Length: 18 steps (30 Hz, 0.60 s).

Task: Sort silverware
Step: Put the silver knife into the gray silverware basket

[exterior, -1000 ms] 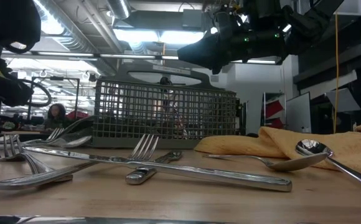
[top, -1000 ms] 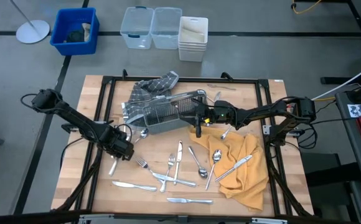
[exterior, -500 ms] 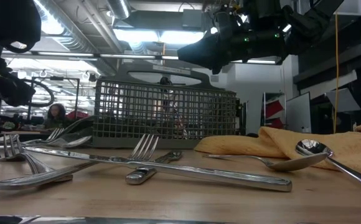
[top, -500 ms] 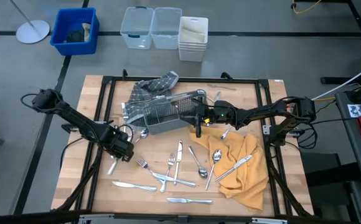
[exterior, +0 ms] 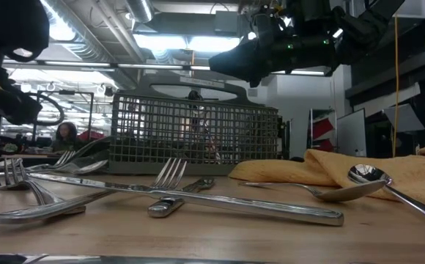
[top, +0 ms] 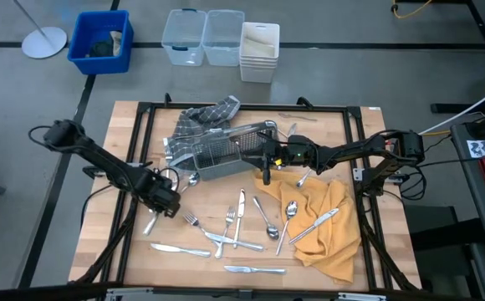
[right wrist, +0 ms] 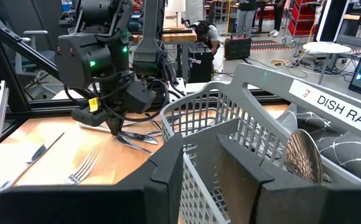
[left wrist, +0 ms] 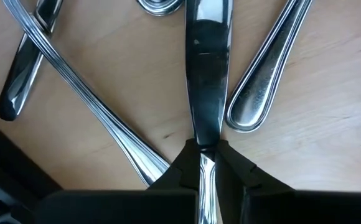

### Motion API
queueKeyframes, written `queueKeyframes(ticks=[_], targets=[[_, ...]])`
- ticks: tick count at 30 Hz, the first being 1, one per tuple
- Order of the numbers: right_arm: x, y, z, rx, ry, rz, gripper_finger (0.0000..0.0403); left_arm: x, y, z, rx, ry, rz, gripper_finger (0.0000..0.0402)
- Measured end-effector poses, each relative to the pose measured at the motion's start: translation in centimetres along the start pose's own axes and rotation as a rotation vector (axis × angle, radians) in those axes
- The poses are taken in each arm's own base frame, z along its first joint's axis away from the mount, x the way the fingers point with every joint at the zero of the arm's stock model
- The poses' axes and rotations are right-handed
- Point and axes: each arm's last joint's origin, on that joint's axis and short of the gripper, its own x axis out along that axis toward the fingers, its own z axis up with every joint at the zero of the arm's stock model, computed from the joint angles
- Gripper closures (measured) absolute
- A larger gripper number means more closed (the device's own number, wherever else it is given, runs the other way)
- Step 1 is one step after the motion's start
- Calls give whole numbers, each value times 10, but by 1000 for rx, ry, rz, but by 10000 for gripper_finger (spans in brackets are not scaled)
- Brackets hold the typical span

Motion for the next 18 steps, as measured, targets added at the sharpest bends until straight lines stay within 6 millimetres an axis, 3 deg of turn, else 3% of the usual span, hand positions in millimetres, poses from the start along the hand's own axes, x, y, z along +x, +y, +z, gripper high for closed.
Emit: queueKeyframes(ticks=[18], targets=[[0,0,0,0,-1,0,307,-11,3,0,-9,-35,-89,389]])
